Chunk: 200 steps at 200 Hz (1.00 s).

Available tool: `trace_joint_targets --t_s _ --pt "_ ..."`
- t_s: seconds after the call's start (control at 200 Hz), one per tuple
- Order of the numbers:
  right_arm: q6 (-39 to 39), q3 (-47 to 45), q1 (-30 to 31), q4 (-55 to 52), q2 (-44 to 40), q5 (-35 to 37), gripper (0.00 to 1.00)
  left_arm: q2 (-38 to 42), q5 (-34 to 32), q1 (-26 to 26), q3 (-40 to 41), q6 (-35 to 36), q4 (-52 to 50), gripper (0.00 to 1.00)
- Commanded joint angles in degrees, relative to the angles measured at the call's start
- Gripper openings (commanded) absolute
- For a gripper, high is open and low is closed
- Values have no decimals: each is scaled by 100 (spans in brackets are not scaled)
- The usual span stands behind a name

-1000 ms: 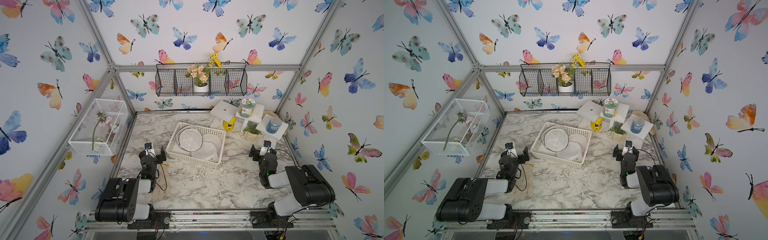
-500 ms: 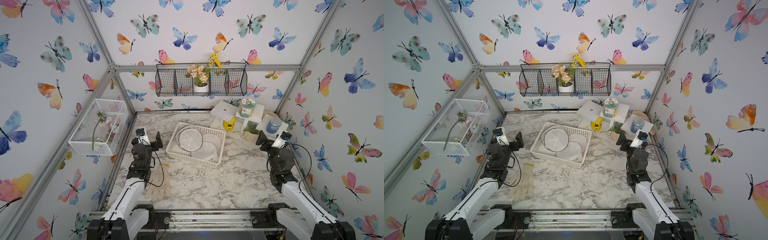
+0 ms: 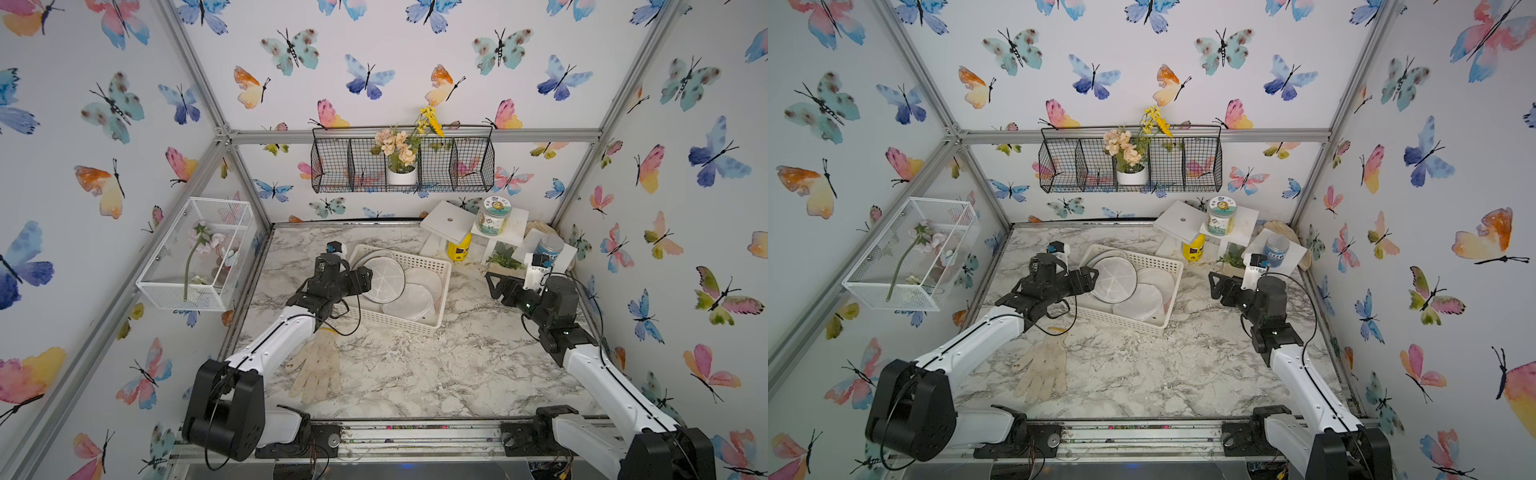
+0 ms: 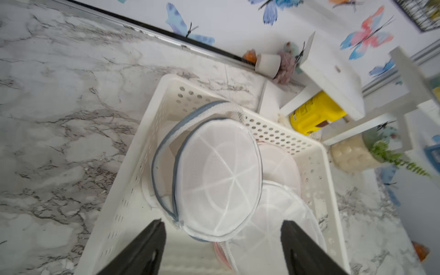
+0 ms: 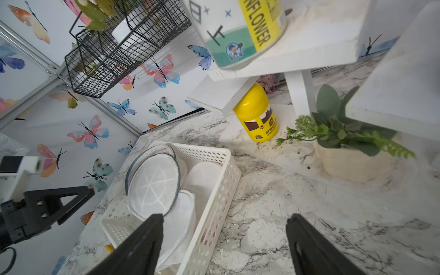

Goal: Turn the laundry bag inside out
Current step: Pick up the laundry bag and place it in the bin.

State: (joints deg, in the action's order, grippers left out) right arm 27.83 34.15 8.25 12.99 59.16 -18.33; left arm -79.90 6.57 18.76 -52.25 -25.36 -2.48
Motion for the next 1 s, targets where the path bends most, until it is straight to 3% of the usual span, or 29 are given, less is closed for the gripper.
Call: trace_joint_targets --t_s 0.0,0.165,0.395,0.691,0.996 --pt "-25 87 27 -90 123 -113 83 -449 -322 -40 -469 -364 -866 71" --pt "42 108 27 33 364 -33 83 -1192 -562 -76 -1204 -495 -1346 60" --pt "52 215 27 128 625 48 83 -1645 -432 -188 -1512 -808 -1373 50" --pt "126 263 27 228 886 77 82 -1233 -1156 -215 -1269 -1155 -1458 55" --pt "330 285 27 362 1037 29 81 -1629 -953 -283 -1170 -1225 -980 49"
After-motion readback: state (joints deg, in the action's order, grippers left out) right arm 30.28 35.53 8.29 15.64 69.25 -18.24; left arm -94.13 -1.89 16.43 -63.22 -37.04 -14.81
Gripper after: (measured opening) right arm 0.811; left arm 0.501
